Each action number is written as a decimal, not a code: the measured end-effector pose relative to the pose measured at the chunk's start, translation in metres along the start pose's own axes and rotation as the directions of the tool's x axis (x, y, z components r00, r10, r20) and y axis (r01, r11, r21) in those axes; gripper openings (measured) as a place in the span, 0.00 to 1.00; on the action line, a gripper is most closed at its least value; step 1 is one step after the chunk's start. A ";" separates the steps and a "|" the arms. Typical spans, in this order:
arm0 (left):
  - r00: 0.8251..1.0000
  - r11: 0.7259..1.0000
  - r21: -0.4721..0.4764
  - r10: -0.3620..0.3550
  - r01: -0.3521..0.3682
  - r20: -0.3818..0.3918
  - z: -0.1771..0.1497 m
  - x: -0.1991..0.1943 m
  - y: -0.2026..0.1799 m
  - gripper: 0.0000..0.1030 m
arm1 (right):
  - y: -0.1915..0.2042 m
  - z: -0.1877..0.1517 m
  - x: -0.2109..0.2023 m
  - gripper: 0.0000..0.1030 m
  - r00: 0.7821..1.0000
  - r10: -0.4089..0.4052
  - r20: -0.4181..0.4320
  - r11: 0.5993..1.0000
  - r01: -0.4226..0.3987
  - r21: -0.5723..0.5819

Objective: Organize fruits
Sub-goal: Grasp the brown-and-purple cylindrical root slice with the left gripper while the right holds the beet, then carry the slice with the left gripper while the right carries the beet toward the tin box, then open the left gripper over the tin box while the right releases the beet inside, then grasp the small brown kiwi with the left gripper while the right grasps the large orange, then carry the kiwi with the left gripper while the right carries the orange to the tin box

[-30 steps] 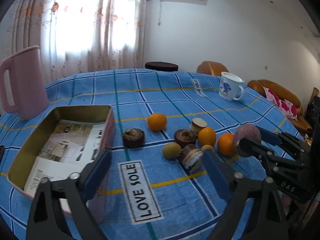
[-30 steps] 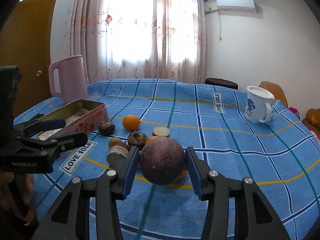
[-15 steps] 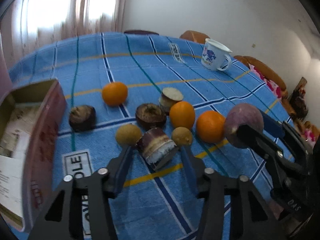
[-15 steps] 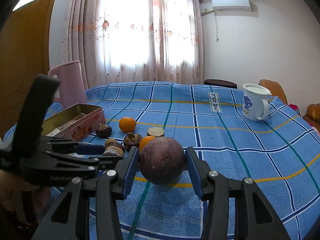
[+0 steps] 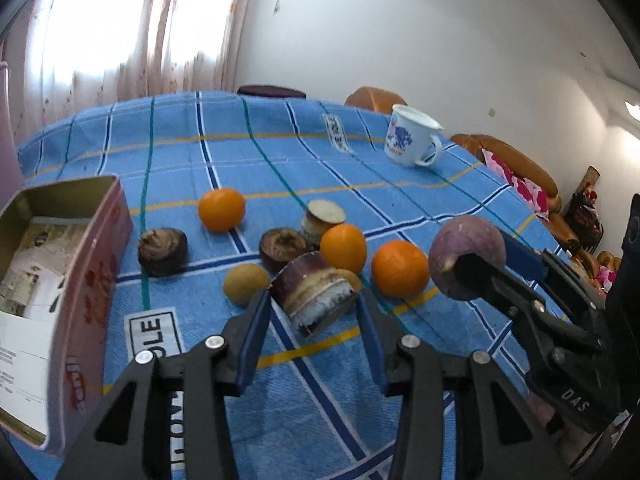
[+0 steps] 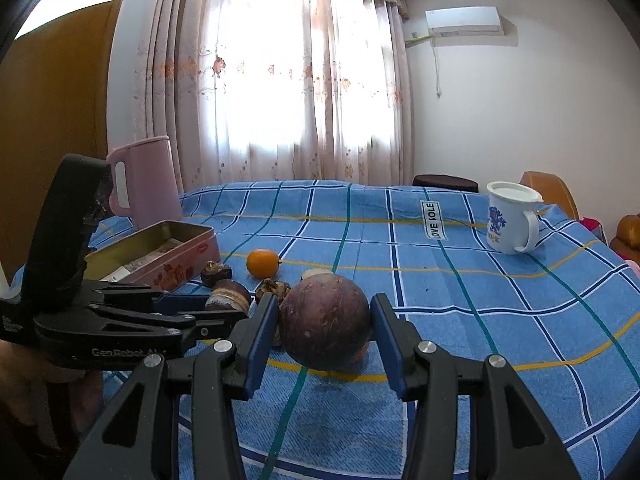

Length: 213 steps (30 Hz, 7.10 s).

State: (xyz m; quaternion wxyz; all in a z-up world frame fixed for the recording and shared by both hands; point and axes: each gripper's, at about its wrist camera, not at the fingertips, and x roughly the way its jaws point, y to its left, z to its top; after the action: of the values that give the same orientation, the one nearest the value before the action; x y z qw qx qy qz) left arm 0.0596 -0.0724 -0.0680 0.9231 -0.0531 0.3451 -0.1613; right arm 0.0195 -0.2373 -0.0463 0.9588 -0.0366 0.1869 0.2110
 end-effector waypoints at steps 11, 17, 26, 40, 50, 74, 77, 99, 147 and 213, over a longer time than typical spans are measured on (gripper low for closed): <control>0.990 0.994 0.077 0.074 -0.083 0.120 0.001 -0.020 -0.010 0.45 | 0.004 0.000 -0.008 0.48 0.998 -0.001 0.056 1.000 0.002 -0.019; 0.976 0.987 0.093 0.109 -0.128 0.186 0.002 -0.036 -0.010 0.45 | 0.010 0.008 -0.012 0.48 0.997 0.011 0.080 0.999 -0.009 -0.035; 0.959 0.982 0.074 0.154 -0.176 0.238 0.008 -0.054 0.003 0.45 | 0.026 0.031 -0.011 0.48 0.993 0.060 0.101 0.995 -0.052 -0.081; 0.929 0.965 -0.036 0.261 -0.261 0.262 0.020 -0.088 0.069 0.45 | 0.080 0.071 0.027 0.48 0.972 0.230 0.051 0.967 -0.222 -0.126; 0.924 0.948 -0.102 0.316 -0.301 0.216 0.030 -0.093 0.124 0.45 | 0.126 0.089 0.075 0.48 0.958 0.283 -0.035 0.944 -0.285 -0.165; 0.922 0.915 -0.168 0.381 -0.366 0.069 0.025 -0.074 0.192 0.45 | 0.199 0.071 0.154 0.48 0.920 0.323 -0.224 0.898 -0.372 -0.234; 0.922 0.913 -0.169 0.385 -0.372 0.049 0.025 -0.069 0.196 0.44 | 0.203 0.068 0.160 0.48 0.915 0.316 -0.250 0.896 -0.375 -0.239; 0.901 0.905 -0.132 0.419 -0.404 0.112 0.028 -0.082 0.179 0.73 | 0.187 0.058 0.143 0.63 0.937 0.251 -0.244 0.914 -0.313 -0.258; 0.982 0.998 0.036 0.050 -0.044 -0.181 0.030 0.050 0.030 0.31 | -0.013 0.011 0.085 0.48 0.911 0.054 -0.410 0.998 -0.055 0.009; 0.939 0.974 0.088 0.173 -0.207 0.299 0.019 -0.040 0.006 0.30 | 0.006 0.022 0.001 0.48 0.999 0.047 0.027 0.993 -0.044 -0.110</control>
State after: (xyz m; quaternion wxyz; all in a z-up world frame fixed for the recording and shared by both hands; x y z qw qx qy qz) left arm 0.0454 -0.0535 -0.0305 0.9763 0.0120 0.1999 -0.0818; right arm 0.0256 -0.2283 -0.0262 0.9530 -0.0817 0.1615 0.2431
